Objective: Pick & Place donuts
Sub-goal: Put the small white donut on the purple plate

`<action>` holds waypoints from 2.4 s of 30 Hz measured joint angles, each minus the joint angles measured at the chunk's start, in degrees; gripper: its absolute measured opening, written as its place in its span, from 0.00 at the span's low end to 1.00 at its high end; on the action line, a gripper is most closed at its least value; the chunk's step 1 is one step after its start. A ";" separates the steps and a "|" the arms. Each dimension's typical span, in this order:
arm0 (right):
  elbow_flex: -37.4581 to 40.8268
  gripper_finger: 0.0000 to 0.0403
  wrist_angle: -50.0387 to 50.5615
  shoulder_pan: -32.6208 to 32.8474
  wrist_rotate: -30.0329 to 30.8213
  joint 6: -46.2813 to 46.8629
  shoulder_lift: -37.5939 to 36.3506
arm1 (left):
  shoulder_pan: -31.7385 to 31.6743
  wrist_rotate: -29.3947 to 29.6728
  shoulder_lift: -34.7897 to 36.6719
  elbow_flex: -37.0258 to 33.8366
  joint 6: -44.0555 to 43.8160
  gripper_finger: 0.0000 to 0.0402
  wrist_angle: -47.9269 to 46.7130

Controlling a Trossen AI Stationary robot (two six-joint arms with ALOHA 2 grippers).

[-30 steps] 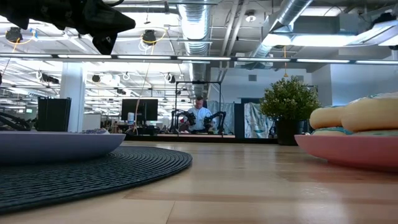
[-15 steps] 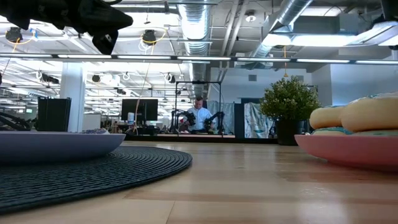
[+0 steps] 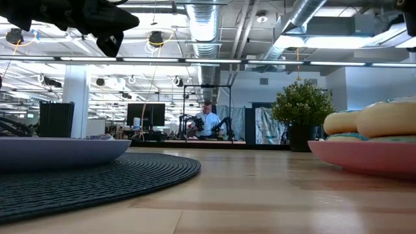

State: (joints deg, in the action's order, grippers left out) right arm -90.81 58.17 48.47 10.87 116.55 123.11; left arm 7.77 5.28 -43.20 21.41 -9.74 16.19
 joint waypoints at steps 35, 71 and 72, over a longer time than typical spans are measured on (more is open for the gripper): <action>0.44 0.48 -0.90 -1.73 -0.59 -3.06 0.00 | 0.00 0.02 0.00 0.00 -0.39 0.01 0.04; -6.18 0.40 -34.36 -23.31 5.70 -83.69 -5.05 | 0.04 -3.50 0.00 0.00 -0.61 0.01 0.17; -6.27 0.40 -36.84 -24.46 4.05 -85.63 -3.94 | 0.04 -3.56 0.02 0.00 -0.59 0.01 0.14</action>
State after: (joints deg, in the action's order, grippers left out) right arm -97.08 21.34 24.01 14.92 30.93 119.17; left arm 7.81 1.72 -43.18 21.41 -10.33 16.33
